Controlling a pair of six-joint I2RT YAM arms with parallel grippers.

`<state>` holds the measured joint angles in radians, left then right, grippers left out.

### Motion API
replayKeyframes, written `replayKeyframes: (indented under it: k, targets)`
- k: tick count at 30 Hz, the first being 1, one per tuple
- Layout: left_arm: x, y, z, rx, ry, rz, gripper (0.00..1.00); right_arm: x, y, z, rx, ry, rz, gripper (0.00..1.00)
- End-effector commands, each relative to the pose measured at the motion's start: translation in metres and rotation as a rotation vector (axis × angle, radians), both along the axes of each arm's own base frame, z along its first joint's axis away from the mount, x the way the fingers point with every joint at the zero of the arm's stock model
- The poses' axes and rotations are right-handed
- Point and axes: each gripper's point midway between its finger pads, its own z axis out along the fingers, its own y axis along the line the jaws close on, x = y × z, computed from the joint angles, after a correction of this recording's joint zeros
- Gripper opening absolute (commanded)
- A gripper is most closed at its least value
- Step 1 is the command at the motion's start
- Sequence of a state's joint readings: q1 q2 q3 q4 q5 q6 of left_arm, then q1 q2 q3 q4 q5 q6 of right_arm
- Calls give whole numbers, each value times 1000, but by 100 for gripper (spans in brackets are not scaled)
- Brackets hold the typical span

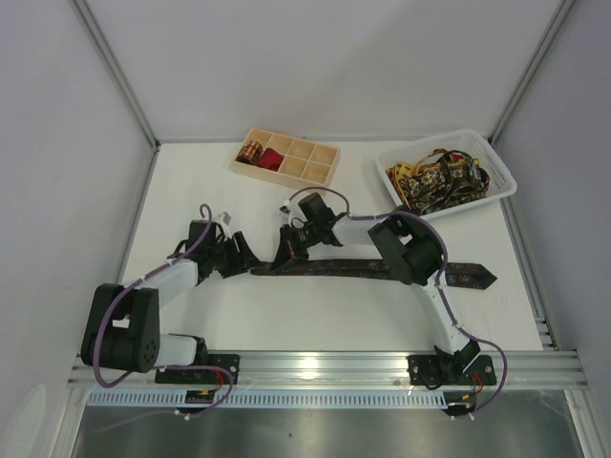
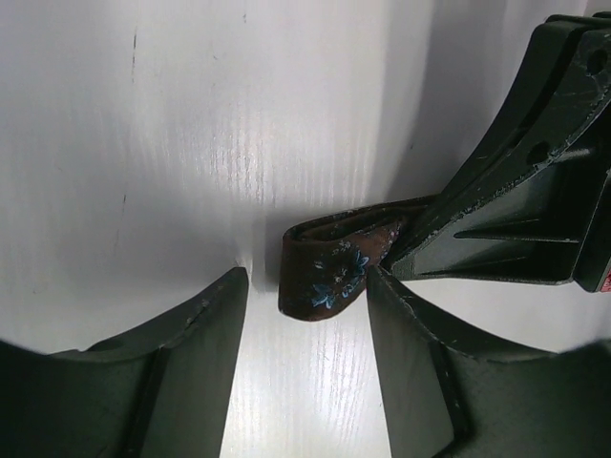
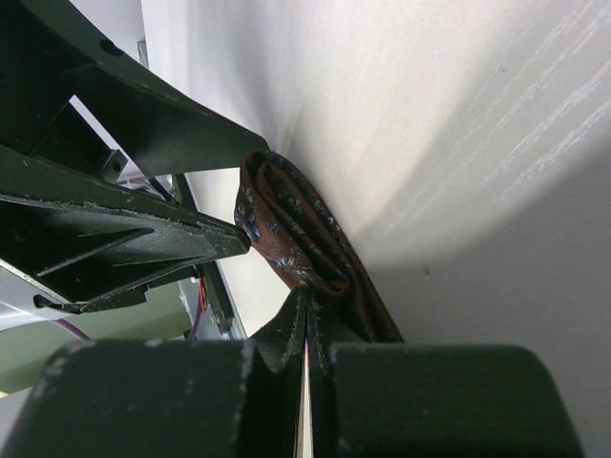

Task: Roll the ties
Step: Roll the tie

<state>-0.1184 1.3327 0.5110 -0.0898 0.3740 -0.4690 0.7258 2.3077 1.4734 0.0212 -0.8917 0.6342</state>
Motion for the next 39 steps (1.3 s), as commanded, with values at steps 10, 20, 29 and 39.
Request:
replayKeyframes:
  k: [10,20,29,39]
  targets:
    - [6,-16,-1,-12,-26,-88,48,3,-18,-32,-78,18,-32,0]
    - [7,-22,-1,6,-14,-123,23,6,-19,-33,-80,12,-36,0]
    - [1,-22,10,103,18,-151,0,8,-11,-24,-88,-31,-32,0]
    - [-4,-36,36,158,8,-190,0,11,-3,-13,-99,-70,-40,0]
